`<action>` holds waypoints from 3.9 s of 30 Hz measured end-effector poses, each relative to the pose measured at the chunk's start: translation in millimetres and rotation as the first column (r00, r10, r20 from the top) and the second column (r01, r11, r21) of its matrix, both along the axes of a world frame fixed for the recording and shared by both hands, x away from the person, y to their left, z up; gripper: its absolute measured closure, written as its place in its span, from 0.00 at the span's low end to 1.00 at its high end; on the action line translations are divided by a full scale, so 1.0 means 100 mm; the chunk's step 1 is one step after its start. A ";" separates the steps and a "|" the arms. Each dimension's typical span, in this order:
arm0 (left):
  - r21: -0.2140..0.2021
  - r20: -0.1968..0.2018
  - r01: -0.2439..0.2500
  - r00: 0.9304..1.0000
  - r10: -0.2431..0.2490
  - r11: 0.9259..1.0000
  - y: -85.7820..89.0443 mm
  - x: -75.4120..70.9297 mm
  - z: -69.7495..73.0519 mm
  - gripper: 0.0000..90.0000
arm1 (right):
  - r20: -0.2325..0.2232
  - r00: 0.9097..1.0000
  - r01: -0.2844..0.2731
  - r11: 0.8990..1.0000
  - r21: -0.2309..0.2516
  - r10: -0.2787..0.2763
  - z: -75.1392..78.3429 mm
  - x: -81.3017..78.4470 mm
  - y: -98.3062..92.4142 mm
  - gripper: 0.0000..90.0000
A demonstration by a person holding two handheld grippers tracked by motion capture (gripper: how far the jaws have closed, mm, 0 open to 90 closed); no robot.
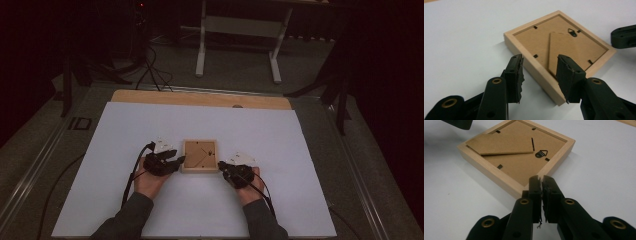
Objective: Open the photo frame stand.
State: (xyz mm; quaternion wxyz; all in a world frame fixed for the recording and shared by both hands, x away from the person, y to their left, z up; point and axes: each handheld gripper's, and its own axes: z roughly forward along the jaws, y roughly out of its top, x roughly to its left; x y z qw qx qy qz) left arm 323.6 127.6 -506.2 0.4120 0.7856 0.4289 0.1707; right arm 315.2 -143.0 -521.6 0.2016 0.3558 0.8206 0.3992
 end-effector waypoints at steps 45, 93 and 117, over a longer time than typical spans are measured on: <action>0.130 -0.039 0.092 0.995 -0.088 0.987 -0.43 0.07 -0.02 0.49 | 0.018 0.999 -0.051 0.999 0.020 0.050 0.00 -0.04 0.08 1.00; 0.108 -0.069 0.081 0.995 -0.073 0.991 -0.46 0.12 0.06 0.51 | 0.025 0.998 -0.050 0.999 0.015 0.050 0.00 -0.05 0.08 1.00; 0.023 -0.096 0.066 0.993 -0.063 0.998 -0.42 0.16 0.20 0.53 | 0.028 0.998 -0.049 0.999 0.016 0.049 0.00 -0.05 0.08 1.00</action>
